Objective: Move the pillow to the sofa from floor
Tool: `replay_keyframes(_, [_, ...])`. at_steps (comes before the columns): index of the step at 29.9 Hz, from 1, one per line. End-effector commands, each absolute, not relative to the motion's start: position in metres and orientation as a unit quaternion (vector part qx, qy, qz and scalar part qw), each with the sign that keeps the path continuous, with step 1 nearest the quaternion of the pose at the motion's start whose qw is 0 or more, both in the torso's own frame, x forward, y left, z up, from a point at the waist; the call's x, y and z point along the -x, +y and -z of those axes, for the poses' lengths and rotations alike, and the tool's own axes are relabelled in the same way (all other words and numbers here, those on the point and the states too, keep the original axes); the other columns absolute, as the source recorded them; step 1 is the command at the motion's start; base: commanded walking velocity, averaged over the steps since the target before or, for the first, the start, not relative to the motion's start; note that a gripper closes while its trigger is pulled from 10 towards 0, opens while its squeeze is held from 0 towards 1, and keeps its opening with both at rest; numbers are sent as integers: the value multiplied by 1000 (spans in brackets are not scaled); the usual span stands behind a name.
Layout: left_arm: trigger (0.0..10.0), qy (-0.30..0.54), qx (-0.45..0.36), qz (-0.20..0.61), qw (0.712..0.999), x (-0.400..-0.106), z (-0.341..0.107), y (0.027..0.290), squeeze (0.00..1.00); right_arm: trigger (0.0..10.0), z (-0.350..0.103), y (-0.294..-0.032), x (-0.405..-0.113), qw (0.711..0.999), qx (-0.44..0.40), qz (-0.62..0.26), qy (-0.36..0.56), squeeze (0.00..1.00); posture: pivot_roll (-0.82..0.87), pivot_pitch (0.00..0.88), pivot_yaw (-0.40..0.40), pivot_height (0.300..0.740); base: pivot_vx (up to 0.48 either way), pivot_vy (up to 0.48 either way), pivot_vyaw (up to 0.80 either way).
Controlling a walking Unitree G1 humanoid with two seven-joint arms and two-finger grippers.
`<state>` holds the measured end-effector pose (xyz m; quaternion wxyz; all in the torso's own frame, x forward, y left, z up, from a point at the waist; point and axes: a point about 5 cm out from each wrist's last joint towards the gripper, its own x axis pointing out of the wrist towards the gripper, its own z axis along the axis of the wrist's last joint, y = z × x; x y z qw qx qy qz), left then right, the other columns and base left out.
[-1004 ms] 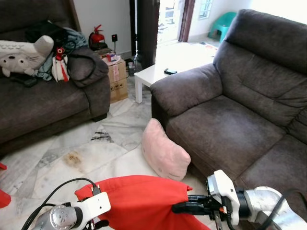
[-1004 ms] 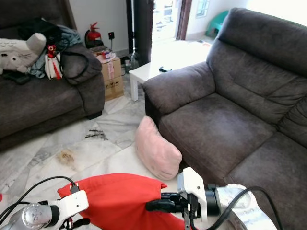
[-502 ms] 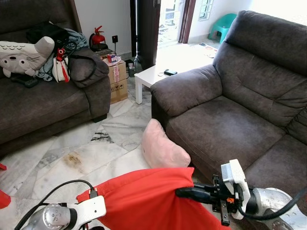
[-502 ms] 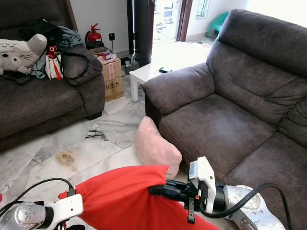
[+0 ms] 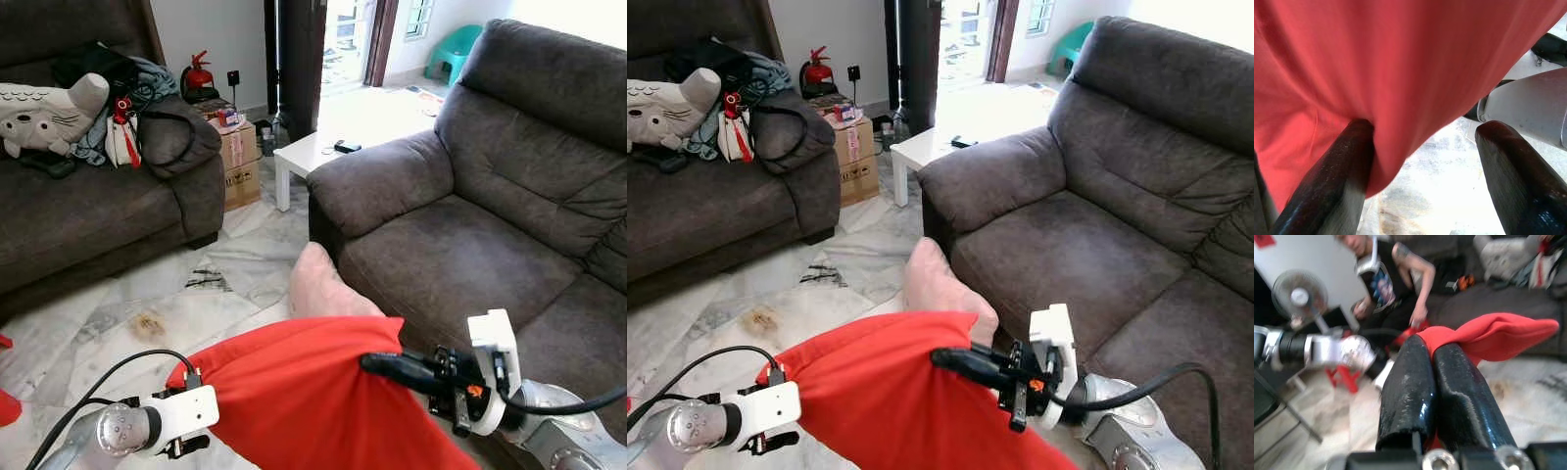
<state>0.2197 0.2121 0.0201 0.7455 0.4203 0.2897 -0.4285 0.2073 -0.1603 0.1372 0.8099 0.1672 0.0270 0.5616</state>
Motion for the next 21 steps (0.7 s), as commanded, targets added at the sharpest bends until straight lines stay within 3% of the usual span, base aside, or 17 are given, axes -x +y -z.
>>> replay_keyframes(1, [10000, 315, -421, 433, 732, -212, -10, 215, 0, 10000, -183, -165, -215, 804, -154, -566, -99, 0, 45, 0, -36, 740, 0, 0, 0])
replay_keyframes(6, [10000, 320, -422, 436, 728, -209, -7, 215, 0, 10000, -191, -169, -225, 822, -175, -526, -131, 0, 47, 0, -40, 740, 0, 0, 0])
replay_keyframes(15, [10000, 317, -420, 436, 730, -208, -6, 213, 0, 10000, -184, -167, -227, 829, -185, -514, -117, 0, 49, 0, -44, 740, 0, 0, 0])
replay_keyframes(18, [10000, 315, -422, 429, 734, -209, -6, 213, 0, 10000, -193, -170, -230, 834, -208, -489, -151, 0, 46, 0, -41, 740, 0, 0, 0])
replay_keyframes(21, [10000, 318, -420, 436, 730, -207, -4, 212, 0, 10000, -201, -179, -248, 868, -214, -406, -188, 0, 42, 0, -40, 740, 0, 0, 0])
